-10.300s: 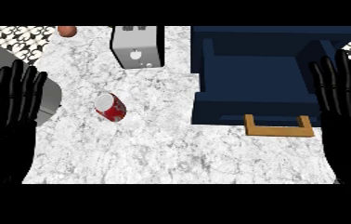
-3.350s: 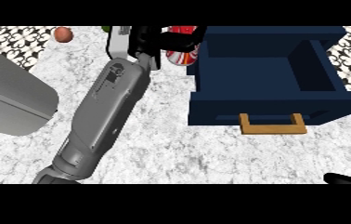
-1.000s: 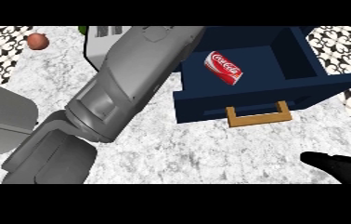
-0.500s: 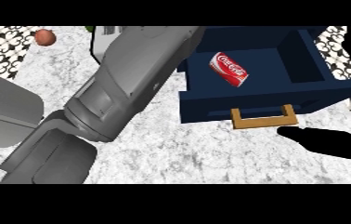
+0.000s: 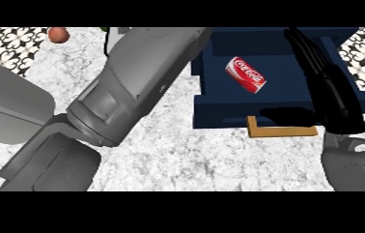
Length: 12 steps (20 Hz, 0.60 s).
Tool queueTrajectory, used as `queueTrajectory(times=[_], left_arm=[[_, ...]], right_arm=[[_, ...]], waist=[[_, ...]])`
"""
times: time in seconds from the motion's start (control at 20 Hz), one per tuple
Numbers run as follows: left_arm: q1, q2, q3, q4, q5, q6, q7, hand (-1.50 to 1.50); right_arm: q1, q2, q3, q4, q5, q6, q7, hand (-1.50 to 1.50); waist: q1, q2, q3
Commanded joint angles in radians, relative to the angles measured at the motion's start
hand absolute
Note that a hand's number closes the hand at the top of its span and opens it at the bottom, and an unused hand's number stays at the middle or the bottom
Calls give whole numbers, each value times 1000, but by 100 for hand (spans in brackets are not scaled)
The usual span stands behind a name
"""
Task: Pick up the can, place it into the drawer and close the drawer
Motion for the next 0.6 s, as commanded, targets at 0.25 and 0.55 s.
queueTrajectory(times=[0.25,0.55], left_arm=[[-1,61,29,-23,1,-75,41,-150],[43,73,30,-55,-25,-36,46,-150]], right_arm=[[-151,32,59,431,215,-180,-138,-150],[-279,110,31,709,283,-338,-170,-150]], waist=[[45,-9,0],[55,-15,-1]])
